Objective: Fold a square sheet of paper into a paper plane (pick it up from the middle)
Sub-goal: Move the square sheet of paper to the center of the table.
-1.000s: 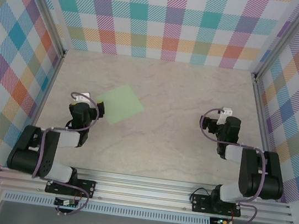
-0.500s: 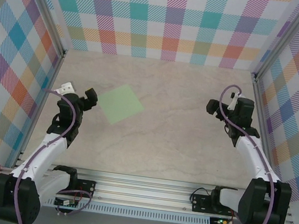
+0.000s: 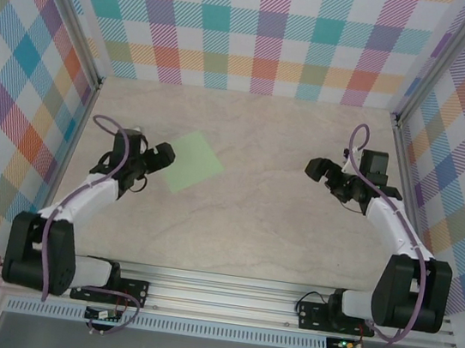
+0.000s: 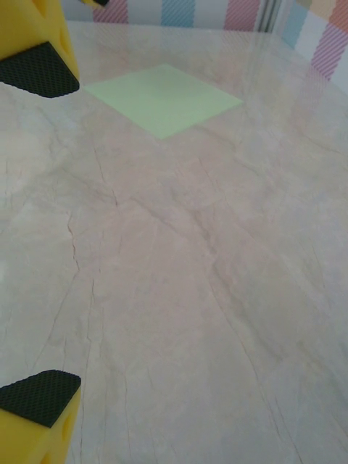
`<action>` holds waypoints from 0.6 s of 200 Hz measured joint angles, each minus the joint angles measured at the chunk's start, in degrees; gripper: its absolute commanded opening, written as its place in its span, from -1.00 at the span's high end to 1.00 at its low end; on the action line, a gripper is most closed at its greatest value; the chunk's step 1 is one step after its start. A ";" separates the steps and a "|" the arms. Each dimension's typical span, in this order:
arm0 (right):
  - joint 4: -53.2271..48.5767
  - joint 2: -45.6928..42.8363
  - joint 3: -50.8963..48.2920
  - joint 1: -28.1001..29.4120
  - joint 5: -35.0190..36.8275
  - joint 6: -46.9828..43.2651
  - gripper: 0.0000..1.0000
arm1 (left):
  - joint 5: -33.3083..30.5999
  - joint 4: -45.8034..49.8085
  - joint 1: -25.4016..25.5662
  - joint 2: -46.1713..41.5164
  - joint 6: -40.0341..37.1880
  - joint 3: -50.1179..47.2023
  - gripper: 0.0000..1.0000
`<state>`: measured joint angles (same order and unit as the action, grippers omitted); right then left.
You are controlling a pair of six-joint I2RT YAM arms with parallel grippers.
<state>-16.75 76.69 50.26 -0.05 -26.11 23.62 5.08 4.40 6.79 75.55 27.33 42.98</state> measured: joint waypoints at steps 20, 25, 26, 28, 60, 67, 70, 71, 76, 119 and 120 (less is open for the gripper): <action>0.04 0.55 0.00 0.00 -2.60 0.44 -0.99 | 0.72 2.58 3.17 7.04 0.11 4.63 -0.80; 0.00 0.55 -0.02 0.00 -3.17 0.68 -1.00 | 0.66 3.41 4.11 8.66 0.11 5.95 -0.80; 0.02 0.55 -0.02 0.00 -3.23 0.68 -1.00 | 0.66 3.52 4.22 8.87 0.11 6.12 -0.80; 0.00 0.55 -0.02 0.00 -3.43 0.74 -1.00 | 0.68 3.69 4.59 9.62 0.11 6.64 -0.80; 0.22 0.55 -0.04 0.00 -6.36 1.33 -0.99 | 0.26 7.91 8.24 18.60 0.09 14.53 -0.74; 0.26 0.59 -0.04 0.00 -6.84 1.44 -1.00 | 0.04 8.92 8.66 20.44 0.11 16.02 -0.74; 0.28 0.63 -0.04 0.00 -7.06 1.44 -1.00 | -0.04 9.22 8.83 21.27 0.13 16.59 -0.74; 0.28 0.66 -0.04 0.00 -7.21 1.49 -1.00 | -0.04 9.31 8.85 21.44 0.11 16.72 -0.74; 0.33 0.74 -0.04 0.00 -7.50 1.46 -1.00 | -0.07 9.60 8.96 22.71 0.13 17.51 -0.74; 0.33 1.53 -0.04 0.11 -9.60 1.46 -1.00 | -0.15 12.87 9.16 31.93 0.13 25.18 -0.73; 0.33 1.55 -0.04 0.11 -9.60 1.44 -1.00 | -0.15 12.92 9.18 32.15 0.11 25.49 -0.73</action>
<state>-16.43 78.24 50.22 0.05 -35.70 25.06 4.93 17.32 15.97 107.70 27.44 68.47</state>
